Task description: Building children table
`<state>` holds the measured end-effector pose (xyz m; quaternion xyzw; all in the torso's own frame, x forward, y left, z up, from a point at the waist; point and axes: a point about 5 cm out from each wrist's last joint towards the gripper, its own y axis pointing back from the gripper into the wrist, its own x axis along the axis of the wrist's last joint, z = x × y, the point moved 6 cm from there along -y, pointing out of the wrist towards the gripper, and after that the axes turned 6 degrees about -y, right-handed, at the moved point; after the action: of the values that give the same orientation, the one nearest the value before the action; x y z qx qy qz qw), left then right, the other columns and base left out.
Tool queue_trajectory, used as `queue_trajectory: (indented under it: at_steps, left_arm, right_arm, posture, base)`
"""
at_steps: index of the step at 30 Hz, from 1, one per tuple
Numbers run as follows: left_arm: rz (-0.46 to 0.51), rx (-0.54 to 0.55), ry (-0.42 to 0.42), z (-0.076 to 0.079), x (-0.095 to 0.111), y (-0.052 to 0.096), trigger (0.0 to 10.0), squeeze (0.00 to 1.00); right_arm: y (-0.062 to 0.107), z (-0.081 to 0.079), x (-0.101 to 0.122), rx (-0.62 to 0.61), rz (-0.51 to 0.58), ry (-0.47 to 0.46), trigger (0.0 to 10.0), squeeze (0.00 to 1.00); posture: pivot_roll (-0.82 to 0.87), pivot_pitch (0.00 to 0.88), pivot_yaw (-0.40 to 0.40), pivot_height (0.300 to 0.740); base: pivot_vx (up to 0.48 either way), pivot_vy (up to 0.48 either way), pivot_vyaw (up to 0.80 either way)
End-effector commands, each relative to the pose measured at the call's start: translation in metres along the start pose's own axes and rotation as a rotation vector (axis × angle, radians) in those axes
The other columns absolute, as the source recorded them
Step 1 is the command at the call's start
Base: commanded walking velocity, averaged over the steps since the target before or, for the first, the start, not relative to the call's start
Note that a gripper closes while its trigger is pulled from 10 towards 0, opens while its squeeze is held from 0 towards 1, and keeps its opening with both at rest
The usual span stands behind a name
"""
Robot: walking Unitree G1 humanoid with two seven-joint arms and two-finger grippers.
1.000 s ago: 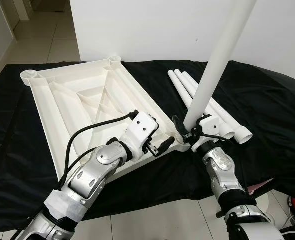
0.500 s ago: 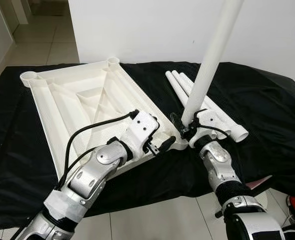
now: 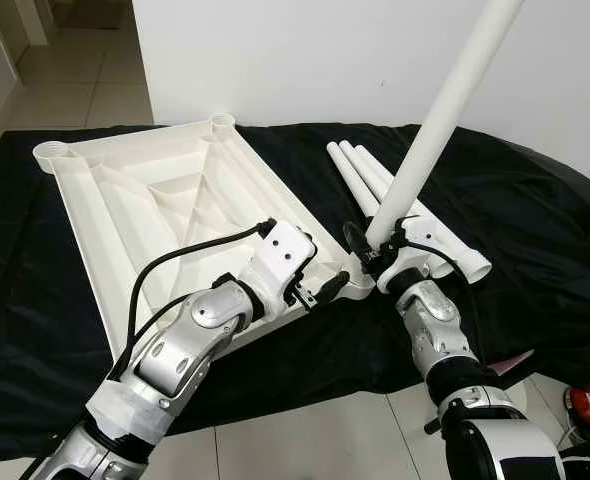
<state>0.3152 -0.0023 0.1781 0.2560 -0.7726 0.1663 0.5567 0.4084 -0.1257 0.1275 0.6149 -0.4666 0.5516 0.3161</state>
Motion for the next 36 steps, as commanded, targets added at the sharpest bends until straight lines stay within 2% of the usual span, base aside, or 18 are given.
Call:
queue_trajectory:
  at_steps: [1, 3, 7, 11, 14, 17, 21, 29, 32, 36]
  left_arm:
    - [0.009, -0.081, -0.012, 0.008, 0.004, 0.001, 10.0, 0.00]
    - [0.009, -0.081, -0.012, 0.008, 0.004, 0.001, 10.0, 0.00]
    - [0.009, -0.080, -0.015, 0.008, 0.004, 0.001, 10.0, 0.00]
    - [0.009, -0.074, -0.015, 0.006, 0.004, 0.001, 10.0, 0.00]
    - [0.011, -0.070, -0.014, 0.006, 0.004, 0.001, 10.0, 0.00]
    - [0.011, -0.069, -0.014, 0.006, 0.004, 0.001, 10.0, 0.00]
    - [0.016, -0.068, -0.011, 0.005, 0.005, -0.001, 10.0, 0.00]
    - [0.019, -0.068, -0.013, 0.005, 0.006, -0.002, 10.0, 0.00]
    - [0.020, -0.067, -0.014, 0.005, 0.006, -0.002, 10.0, 0.00]
    - [0.021, -0.066, -0.014, 0.005, 0.006, -0.003, 10.0, 0.00]
  right_arm:
    - [0.032, 0.009, -0.073, -0.085, -0.265, -0.100, 10.0, 0.00]
    - [0.032, 0.009, -0.073, -0.083, -0.263, -0.099, 10.0, 0.00]
    - [0.027, 0.001, -0.060, -0.057, -0.185, -0.045, 10.0, 0.00]
    - [0.022, 0.000, -0.047, -0.118, -0.105, -0.026, 10.0, 0.00]
    - [0.022, -0.001, -0.047, -0.173, -0.086, -0.030, 10.0, 0.00]
    - [0.022, -0.001, -0.047, -0.193, -0.084, -0.030, 10.0, 0.00]
    - [0.023, 0.001, -0.052, -0.332, -0.085, -0.038, 10.0, 0.00]
    - [0.019, 0.005, -0.051, -0.395, -0.104, -0.038, 10.0, 0.00]
    - [0.014, 0.008, -0.045, -0.446, -0.104, -0.046, 10.0, 0.00]
    - [0.012, 0.020, -0.047, -0.570, -0.170, -0.046, 10.0, 0.00]
  posture:
    - [0.07, 0.087, -0.043, 0.740]
    - [0.07, 0.087, -0.043, 0.740]
    - [0.07, 0.088, -0.044, 0.740]
    - [0.07, 0.089, -0.047, 0.740]
    - [0.07, 0.089, -0.047, 0.740]
    - [0.07, 0.089, -0.047, 0.740]
    - [0.06, 0.087, -0.053, 0.740]
    - [0.06, 0.085, -0.055, 0.740]
    - [0.06, 0.083, -0.057, 0.740]
    - [0.06, 0.081, -0.060, 0.740]
  base:
    - [0.000, 0.000, 0.00]
    - [0.000, 0.000, 0.00]
    - [0.000, 0.000, 0.00]
    - [0.000, 0.000, 0.00]
    - [0.000, 0.000, 0.00]
    - [0.000, 0.000, 0.00]
    - [0.000, 0.000, 0.00]
    - [0.000, 0.000, 0.00]
    - [0.000, 0.000, 0.00]
    - [0.000, 0.000, 0.00]
